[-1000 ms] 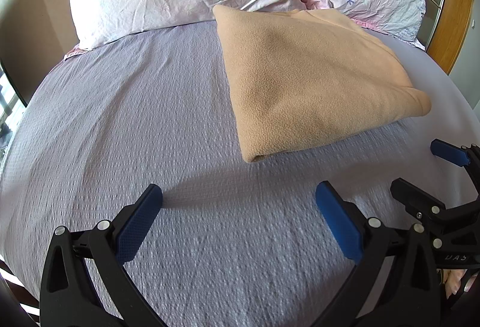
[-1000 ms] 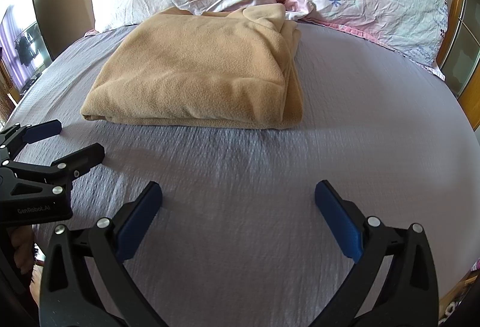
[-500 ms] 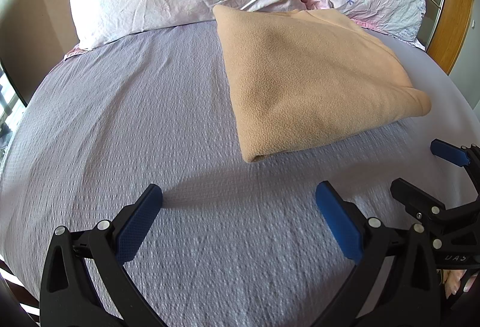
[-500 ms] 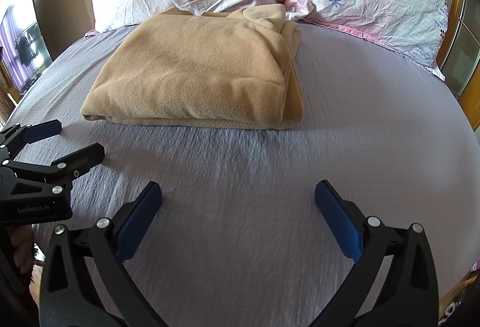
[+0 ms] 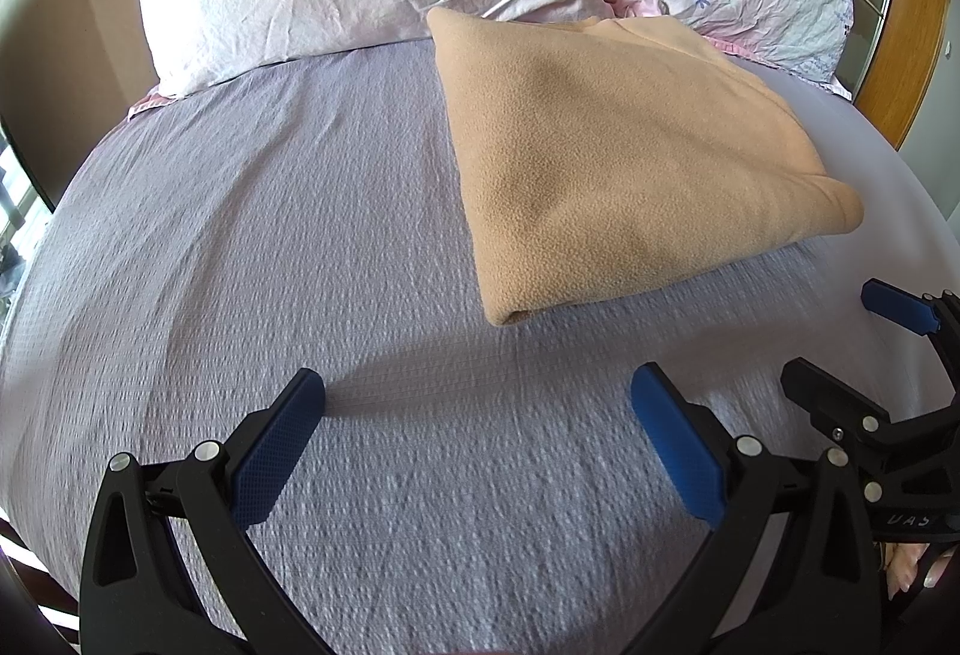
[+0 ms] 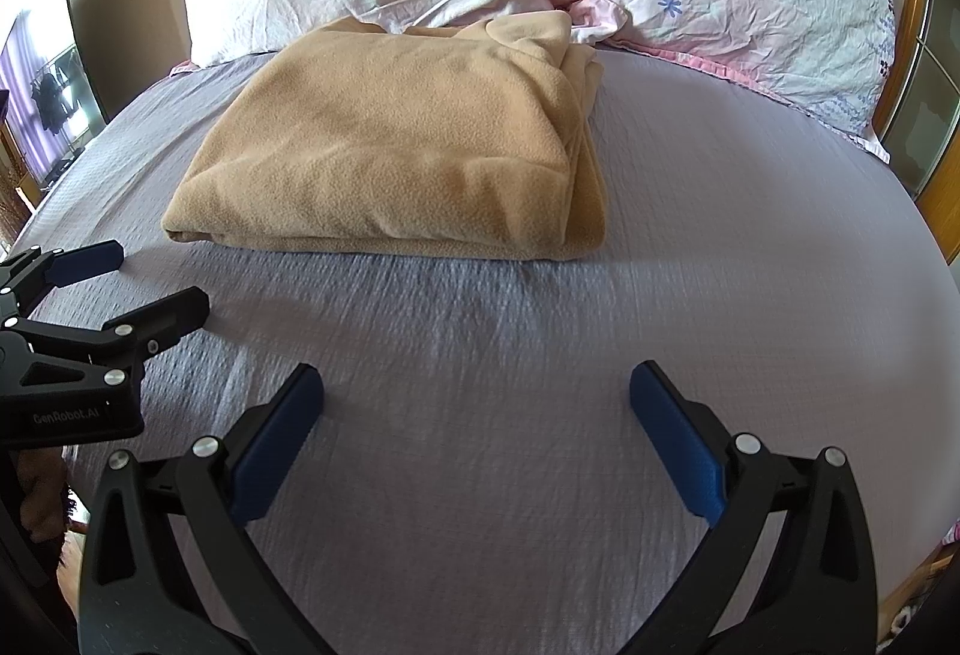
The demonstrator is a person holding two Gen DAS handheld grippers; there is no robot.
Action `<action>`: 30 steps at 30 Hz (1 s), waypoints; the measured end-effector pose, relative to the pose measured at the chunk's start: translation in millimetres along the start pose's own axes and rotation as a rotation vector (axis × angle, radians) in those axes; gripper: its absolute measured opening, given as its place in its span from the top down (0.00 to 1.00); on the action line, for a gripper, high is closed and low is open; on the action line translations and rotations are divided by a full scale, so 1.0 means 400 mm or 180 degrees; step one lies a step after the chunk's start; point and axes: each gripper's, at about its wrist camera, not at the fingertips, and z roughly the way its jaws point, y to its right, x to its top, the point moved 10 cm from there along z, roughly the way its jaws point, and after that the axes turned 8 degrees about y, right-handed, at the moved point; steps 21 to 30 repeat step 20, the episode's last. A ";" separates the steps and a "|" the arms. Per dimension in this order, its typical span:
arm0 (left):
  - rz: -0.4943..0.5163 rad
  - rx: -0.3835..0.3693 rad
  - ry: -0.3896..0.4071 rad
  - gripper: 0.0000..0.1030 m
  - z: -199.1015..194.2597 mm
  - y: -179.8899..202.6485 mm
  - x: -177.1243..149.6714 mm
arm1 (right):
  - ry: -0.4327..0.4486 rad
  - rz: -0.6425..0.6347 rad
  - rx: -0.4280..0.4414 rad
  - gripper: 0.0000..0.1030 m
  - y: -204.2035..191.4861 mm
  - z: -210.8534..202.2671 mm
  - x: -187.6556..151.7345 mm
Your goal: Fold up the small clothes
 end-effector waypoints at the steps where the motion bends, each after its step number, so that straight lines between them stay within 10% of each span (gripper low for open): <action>1: -0.0001 0.0000 -0.0004 0.01 0.000 0.000 0.000 | 0.0004 -0.0001 0.0001 0.02 0.000 0.000 0.001; 30: -0.0016 0.0017 0.0025 0.01 -0.001 0.004 -0.005 | 0.0021 0.0011 -0.0012 0.02 -0.002 0.000 0.001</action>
